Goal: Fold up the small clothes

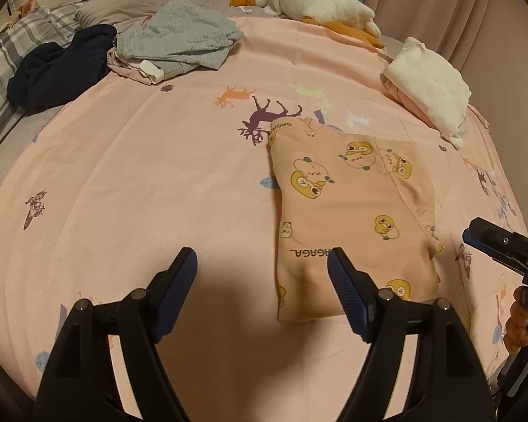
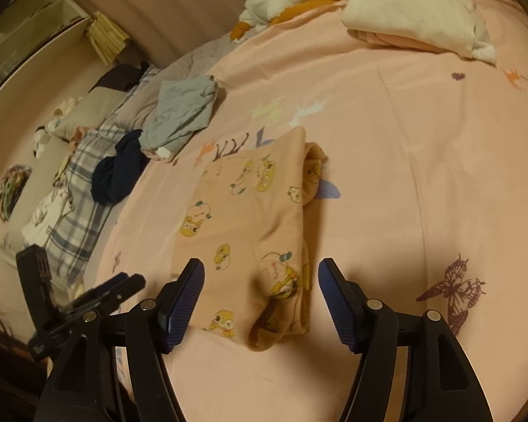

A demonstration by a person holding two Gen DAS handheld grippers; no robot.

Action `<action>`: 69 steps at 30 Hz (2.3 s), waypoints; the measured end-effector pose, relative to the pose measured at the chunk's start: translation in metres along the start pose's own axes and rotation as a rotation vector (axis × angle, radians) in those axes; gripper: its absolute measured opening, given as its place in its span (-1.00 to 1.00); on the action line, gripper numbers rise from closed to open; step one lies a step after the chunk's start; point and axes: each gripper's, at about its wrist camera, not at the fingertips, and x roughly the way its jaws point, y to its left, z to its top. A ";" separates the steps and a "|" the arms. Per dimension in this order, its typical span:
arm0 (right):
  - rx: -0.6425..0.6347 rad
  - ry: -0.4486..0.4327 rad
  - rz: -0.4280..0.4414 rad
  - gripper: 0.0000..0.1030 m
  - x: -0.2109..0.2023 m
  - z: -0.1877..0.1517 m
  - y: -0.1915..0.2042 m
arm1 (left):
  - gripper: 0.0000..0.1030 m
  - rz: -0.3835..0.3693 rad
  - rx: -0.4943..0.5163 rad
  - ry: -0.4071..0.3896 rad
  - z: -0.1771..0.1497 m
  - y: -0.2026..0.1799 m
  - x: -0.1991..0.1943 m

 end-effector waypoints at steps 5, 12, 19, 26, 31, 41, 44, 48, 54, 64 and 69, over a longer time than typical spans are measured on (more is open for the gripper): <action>-0.041 -0.013 -0.018 0.46 -0.006 -0.002 0.013 | 0.71 0.006 0.019 -0.020 -0.001 -0.007 -0.010; -0.118 -0.032 -0.071 0.56 -0.018 -0.008 0.036 | 0.84 0.011 0.036 -0.041 -0.001 -0.016 -0.028; -0.203 -0.077 -0.134 0.75 -0.034 -0.014 0.057 | 0.98 0.011 0.042 -0.064 -0.001 -0.026 -0.051; -0.259 -0.110 -0.179 0.87 -0.042 -0.021 0.074 | 0.99 0.034 0.059 -0.061 -0.002 -0.038 -0.066; -0.292 -0.130 -0.210 0.97 -0.050 -0.024 0.083 | 0.99 0.071 0.076 -0.050 -0.005 -0.045 -0.073; -0.305 -0.146 -0.246 0.98 -0.050 -0.030 0.090 | 0.99 0.091 0.108 -0.052 -0.009 -0.058 -0.080; -0.307 -0.136 -0.253 0.98 -0.046 -0.032 0.091 | 0.99 0.099 0.111 -0.057 -0.010 -0.060 -0.080; -0.307 -0.135 -0.251 0.98 -0.047 -0.034 0.092 | 0.99 0.099 0.107 -0.057 -0.010 -0.060 -0.080; -0.308 -0.134 -0.248 0.98 -0.046 -0.033 0.093 | 0.99 0.103 0.105 -0.056 -0.010 -0.061 -0.080; -0.307 -0.127 -0.241 0.98 -0.044 -0.034 0.096 | 0.99 0.095 0.092 -0.048 -0.009 -0.058 -0.078; -0.308 -0.124 -0.239 0.98 -0.042 -0.034 0.097 | 0.99 0.093 0.086 -0.047 -0.009 -0.056 -0.078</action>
